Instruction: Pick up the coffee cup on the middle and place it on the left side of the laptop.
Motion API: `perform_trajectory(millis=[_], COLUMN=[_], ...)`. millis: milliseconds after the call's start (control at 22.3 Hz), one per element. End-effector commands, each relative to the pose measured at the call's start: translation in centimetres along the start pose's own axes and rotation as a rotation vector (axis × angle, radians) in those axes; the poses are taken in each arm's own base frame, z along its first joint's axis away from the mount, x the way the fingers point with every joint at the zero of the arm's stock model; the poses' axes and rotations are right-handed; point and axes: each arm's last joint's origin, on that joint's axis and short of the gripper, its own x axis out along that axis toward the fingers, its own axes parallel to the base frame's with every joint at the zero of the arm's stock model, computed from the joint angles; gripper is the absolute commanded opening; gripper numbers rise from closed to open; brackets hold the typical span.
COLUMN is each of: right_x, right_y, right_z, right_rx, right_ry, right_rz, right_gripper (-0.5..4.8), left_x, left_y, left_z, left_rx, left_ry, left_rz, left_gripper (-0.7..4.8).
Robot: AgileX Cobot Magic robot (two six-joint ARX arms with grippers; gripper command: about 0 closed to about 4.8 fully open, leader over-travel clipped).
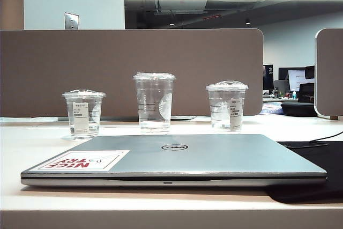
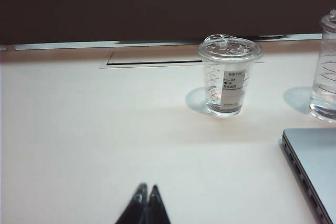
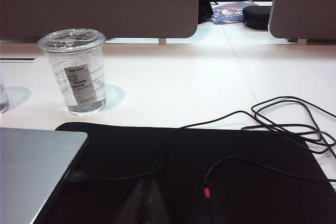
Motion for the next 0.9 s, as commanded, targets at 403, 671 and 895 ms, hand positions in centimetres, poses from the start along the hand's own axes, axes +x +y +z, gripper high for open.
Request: perform_trajectory(millis=[403,671,895], right_x=[0.0,0.0,0.0], right_y=[0.0,1.5,2.6], right_z=[0.1,-0.1,-0.4], right_rx=[0.002,-0.007,-0.018], right_ry=[-0.016,0.007,0.045], right_rz=[0.004,0.154,0.262], right_gripper=[-0.05,-0.05,-0.05], left_x=[0.0,0.0,-0.2], left_y=[0.0,-0.2,-0.9], left_z=[0.2,0.3,1.5], left_rx=[0.000,-0.033,-0.069], left_ry=[-0.014,-0.025,-0.136], left_rz=[-0.004,-0.083,-0.349], left_gripper=[-0.05,-0.05,-0.05])
